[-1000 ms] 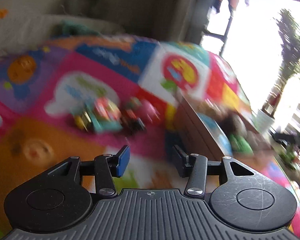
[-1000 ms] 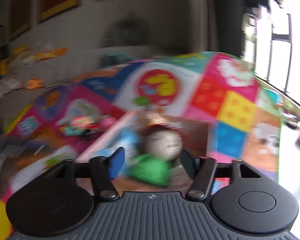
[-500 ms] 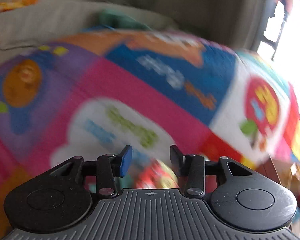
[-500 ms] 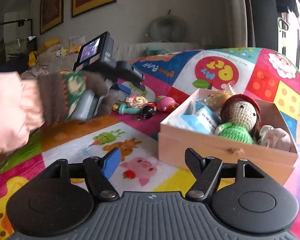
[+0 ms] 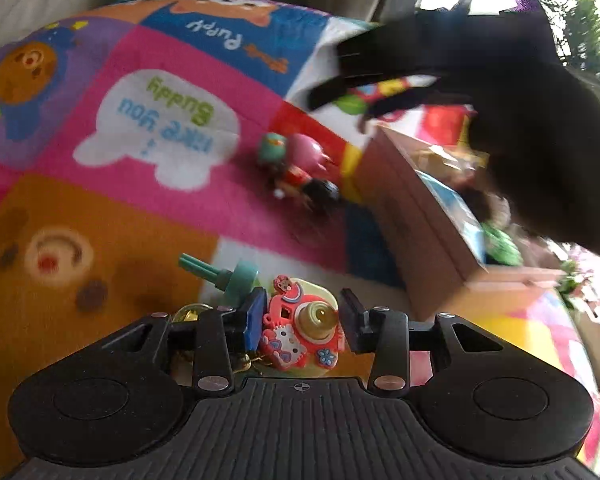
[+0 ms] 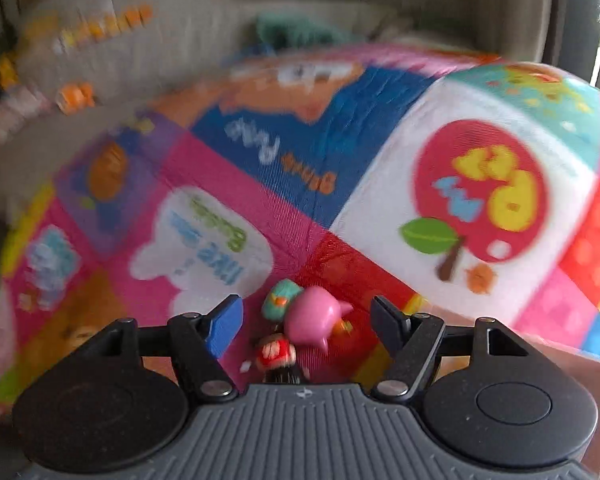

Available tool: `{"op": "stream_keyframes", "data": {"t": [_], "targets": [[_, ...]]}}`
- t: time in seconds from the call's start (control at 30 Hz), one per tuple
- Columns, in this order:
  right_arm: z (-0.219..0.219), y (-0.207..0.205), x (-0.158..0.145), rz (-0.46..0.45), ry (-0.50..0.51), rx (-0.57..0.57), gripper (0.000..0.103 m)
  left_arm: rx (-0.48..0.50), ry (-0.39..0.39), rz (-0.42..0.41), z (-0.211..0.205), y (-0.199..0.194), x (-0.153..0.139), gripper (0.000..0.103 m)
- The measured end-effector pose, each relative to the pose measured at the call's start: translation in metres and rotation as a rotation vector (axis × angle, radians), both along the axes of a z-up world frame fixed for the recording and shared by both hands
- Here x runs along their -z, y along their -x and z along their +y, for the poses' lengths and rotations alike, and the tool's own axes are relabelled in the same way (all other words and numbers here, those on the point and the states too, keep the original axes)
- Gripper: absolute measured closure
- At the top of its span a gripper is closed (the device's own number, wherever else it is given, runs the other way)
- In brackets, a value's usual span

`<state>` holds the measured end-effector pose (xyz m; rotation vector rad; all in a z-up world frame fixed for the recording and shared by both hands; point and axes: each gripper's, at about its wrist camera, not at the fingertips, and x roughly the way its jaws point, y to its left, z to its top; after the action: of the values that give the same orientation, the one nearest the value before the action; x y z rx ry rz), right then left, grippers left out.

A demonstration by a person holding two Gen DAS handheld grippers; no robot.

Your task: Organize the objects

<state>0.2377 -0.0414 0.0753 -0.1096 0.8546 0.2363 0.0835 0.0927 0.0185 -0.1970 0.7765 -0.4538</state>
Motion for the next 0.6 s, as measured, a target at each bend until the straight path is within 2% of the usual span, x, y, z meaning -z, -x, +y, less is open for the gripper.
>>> {"op": "stream_keyframes", "data": {"t": [0.1, 0.13, 0.2, 0.27, 0.37, 0.6], "targets": [[0.026, -0.032, 0.030, 0.079, 0.060, 0.071, 0.033, 0.005, 0.025, -0.017, 0.007, 0.022, 0.002, 0.060], [0.032, -0.040, 0.039, 0.096, 0.083, 0.085, 0.037, -0.002, 0.031, -0.024, 0.009, 0.026, 0.002, 0.060], [0.038, -0.047, 0.050, 0.122, 0.126, 0.111, 0.042, -0.017, 0.050, -0.034, 0.017, 0.033, 0.003, 0.060], [0.041, -0.040, 0.051, 0.112, 0.155, 0.089, 0.044, -0.032, 0.090, -0.036, 0.025, 0.036, 0.005, 0.060], [0.039, -0.008, 0.049, 0.146, 0.119, -0.008, 0.045, -0.060, 0.130, -0.039, 0.035, 0.035, 0.005, 0.060], [0.017, 0.131, 0.045, 0.156, 0.030, -0.275, 0.047, -0.097, 0.131, -0.040, 0.039, 0.041, 0.004, 0.062]]}}
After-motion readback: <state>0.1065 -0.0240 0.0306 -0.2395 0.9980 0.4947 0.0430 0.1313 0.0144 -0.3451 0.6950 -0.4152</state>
